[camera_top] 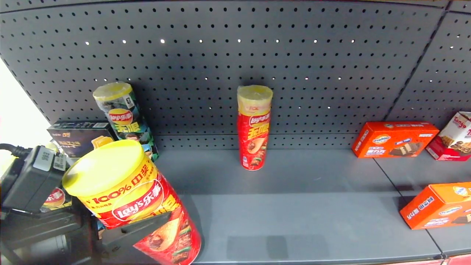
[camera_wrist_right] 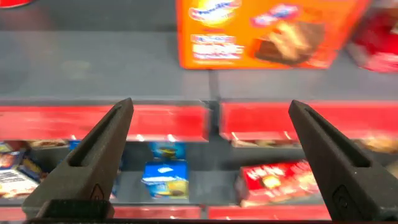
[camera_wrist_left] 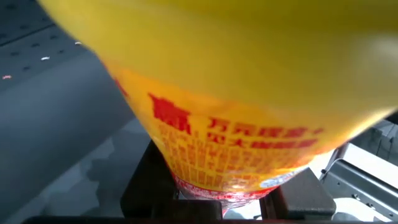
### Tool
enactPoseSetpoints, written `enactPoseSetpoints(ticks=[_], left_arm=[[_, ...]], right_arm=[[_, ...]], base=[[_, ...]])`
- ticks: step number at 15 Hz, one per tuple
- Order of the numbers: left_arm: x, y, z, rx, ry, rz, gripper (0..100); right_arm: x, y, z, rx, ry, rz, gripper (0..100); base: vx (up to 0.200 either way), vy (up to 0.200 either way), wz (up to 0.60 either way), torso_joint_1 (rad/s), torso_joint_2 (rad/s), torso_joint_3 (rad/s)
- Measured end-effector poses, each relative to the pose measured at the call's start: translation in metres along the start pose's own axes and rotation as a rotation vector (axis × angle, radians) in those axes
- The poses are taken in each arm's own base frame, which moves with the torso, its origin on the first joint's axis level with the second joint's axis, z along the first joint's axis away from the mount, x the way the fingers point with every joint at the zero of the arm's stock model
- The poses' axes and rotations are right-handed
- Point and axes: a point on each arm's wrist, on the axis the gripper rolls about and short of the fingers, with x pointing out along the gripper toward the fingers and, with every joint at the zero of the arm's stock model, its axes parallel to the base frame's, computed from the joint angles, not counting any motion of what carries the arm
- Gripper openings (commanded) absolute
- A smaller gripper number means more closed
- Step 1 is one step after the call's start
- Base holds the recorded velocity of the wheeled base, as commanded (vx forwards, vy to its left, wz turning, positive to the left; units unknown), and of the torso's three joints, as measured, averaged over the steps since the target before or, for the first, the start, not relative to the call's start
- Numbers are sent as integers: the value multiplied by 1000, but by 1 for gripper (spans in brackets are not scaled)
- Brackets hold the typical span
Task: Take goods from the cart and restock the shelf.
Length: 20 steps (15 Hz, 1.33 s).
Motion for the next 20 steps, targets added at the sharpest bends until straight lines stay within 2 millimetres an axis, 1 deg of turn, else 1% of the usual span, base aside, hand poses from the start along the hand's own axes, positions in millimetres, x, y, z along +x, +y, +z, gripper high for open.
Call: enactPoseSetpoints(ticks=[8,9,10,12,13,15,17,20], left_arm=[[-1,0,2,8,-14,-1,0],[-1,0,3,11,-18,-2,0],[0,0,4,13,-18,-5,0],[0,-1,5,42,-22,-8,0],[0,0,6,63,-23,-7,0],[1,0,11,110,-32,-1,0],[1,1,10,138,-26,23,0],[1,1,11,141,-25,27,0]], right_arm=[[0,0,1,-19,1,9,100],[-2,0,11,-24,-21,16,100],[-5,0,26,-26,-36,30,100],[-7,0,63,-38,-55,83,100],[-5,0,81,-59,-56,118,100],[2,1,109,-86,-50,200,100],[19,3,124,-90,-2,325,100],[52,10,137,-95,52,443,100]], base=[[0,0,0,0,0,0],[0,0,0,0,0,0],[0,0,0,0,0,0],[0,0,0,0,0,0],[0,0,0,0,0,0],[0,0,0,0,0,0],[0,0,0,0,0,0],[0,0,0,0,0,0]])
